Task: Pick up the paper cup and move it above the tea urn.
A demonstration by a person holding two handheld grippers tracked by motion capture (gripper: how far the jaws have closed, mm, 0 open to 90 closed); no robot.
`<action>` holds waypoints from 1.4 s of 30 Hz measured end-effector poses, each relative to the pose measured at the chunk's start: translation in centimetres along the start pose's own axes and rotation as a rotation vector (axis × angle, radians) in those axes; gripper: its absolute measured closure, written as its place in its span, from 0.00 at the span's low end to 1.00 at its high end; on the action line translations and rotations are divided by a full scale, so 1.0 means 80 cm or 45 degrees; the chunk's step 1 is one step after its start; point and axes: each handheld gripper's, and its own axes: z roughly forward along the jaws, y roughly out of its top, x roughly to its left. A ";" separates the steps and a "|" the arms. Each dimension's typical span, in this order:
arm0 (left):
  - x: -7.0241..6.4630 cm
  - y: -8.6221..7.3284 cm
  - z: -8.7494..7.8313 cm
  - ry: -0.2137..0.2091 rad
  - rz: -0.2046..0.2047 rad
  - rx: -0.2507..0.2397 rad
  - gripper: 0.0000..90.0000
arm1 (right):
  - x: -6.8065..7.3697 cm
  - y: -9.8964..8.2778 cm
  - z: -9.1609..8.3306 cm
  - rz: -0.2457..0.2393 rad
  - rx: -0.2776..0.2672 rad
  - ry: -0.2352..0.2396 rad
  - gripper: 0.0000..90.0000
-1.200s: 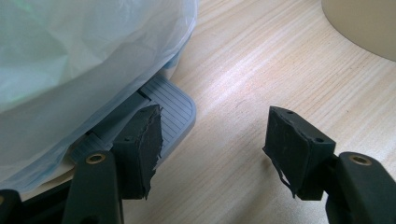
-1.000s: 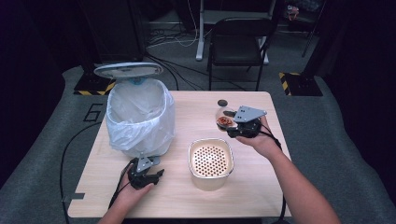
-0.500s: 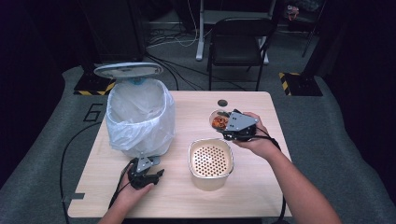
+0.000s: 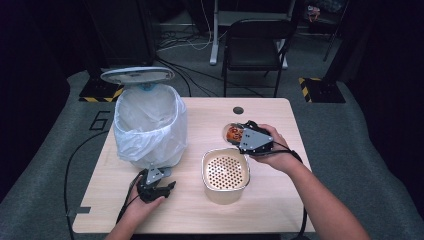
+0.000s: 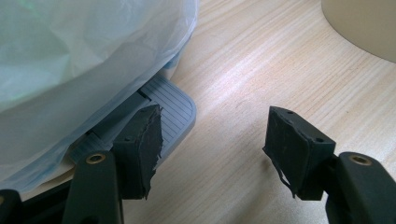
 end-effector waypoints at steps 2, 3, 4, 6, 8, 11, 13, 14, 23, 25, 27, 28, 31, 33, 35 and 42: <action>0.000 0.000 0.000 0.000 0.001 0.001 0.41 | 0.003 0.002 -0.001 -0.038 0.019 0.003 0.55; 0.000 0.000 0.000 0.001 0.002 0.000 0.41 | 0.005 0.003 -0.001 -0.068 0.026 -0.008 0.55; 0.000 0.000 0.000 0.001 0.003 0.000 0.41 | 0.006 0.004 -0.002 -0.078 0.030 -0.006 0.55; 0.000 0.000 0.000 0.001 0.002 0.001 0.41 | 0.009 0.007 -0.003 -0.097 0.035 -0.014 0.55; 0.000 0.000 0.000 0.002 0.003 0.003 0.41 | 0.010 0.008 -0.003 -0.101 0.036 -0.014 0.55; 0.000 0.000 0.000 0.003 0.003 0.003 0.41 | 0.015 0.011 -0.002 -0.157 0.062 -0.033 0.55; 0.000 0.000 0.000 0.002 0.002 0.002 0.41 | 0.016 0.012 -0.002 -0.176 0.067 -0.037 0.55; 0.000 0.000 0.000 0.003 0.003 0.001 0.41 | 0.018 0.013 -0.003 -0.196 0.071 -0.042 0.55; -0.001 0.000 0.000 0.004 0.004 0.002 0.41 | 0.034 0.022 -0.005 -0.325 0.063 -0.043 0.55; -0.001 0.000 0.000 0.005 0.005 0.001 0.41 | 0.036 0.023 -0.005 -0.368 0.067 -0.055 0.55; 0.000 0.000 0.000 0.004 0.006 0.002 0.41 | 0.039 0.024 -0.005 -0.392 0.073 -0.058 0.55; 0.000 0.000 0.000 0.004 0.006 0.002 0.41 | 0.039 0.025 -0.006 -0.422 0.071 -0.061 0.55; 0.000 0.000 0.000 0.000 0.000 0.000 0.41 | 0.045 0.026 -0.007 -0.483 0.096 -0.073 0.55; 0.000 0.000 0.000 0.001 0.000 0.000 0.41 | 0.049 0.029 -0.008 -0.547 0.104 -0.082 0.55; 0.000 0.000 0.000 0.003 0.003 0.001 0.41 | 0.054 0.030 -0.008 -0.605 0.122 -0.090 0.55; 0.000 0.000 0.000 0.003 0.002 0.001 0.41 | 0.072 0.034 -0.001 -0.857 0.187 -0.152 0.55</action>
